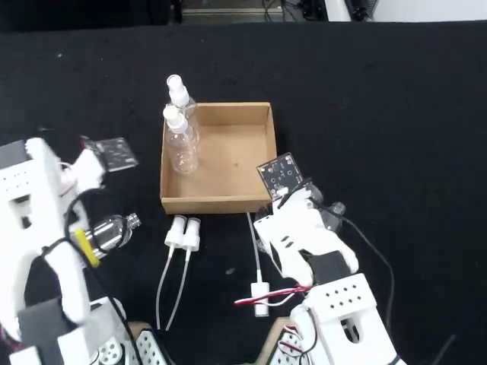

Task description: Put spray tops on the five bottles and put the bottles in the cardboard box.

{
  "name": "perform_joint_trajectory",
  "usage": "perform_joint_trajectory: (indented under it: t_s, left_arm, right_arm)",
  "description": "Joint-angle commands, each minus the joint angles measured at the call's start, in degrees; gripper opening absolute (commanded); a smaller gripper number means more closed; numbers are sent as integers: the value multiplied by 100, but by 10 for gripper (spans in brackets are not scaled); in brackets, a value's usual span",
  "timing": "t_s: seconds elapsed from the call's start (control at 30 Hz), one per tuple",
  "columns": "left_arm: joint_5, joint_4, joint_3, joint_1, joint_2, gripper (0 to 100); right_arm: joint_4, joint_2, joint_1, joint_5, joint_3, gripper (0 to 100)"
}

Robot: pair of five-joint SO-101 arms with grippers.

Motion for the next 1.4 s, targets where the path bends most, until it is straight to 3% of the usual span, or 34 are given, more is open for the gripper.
perform_joint_trajectory:
  t_s: [0.0, 0.2, 0.7, 0.83, 0.93, 1.03, 1.2, 1.37]
  left_arm:
    - [-475, -211, 31, 444, 202, 342]
    - [-404, -1187, 532, 497, 448, 346]
    - [1363, -4026, 2176, 593, 440, 342]
    - [2075, -4105, 2202, 787, 440, 342]
    - [1952, -4079, 2220, 778, 501, 334]
    - [1618, -4105, 2378, 716, 475, 236]
    - [1389, -4114, 2510, 330, 440, 22]
    - [1398, -4114, 2053, -593, 431, 46]
  right_arm:
    - [-105, -163, -79, 0, -66, 25]
    - [-105, -163, -79, 26, -75, 25]
    - [-123, -163, -79, 35, -75, 25]
    - [-123, -163, -79, 35, -75, 25]
    - [-123, -163, -79, 35, -75, 25]
    - [-114, -163, -79, 35, -75, 25]
    - [-114, -163, -79, 35, -75, 25]
    - [-123, -163, -79, 35, -75, 25]
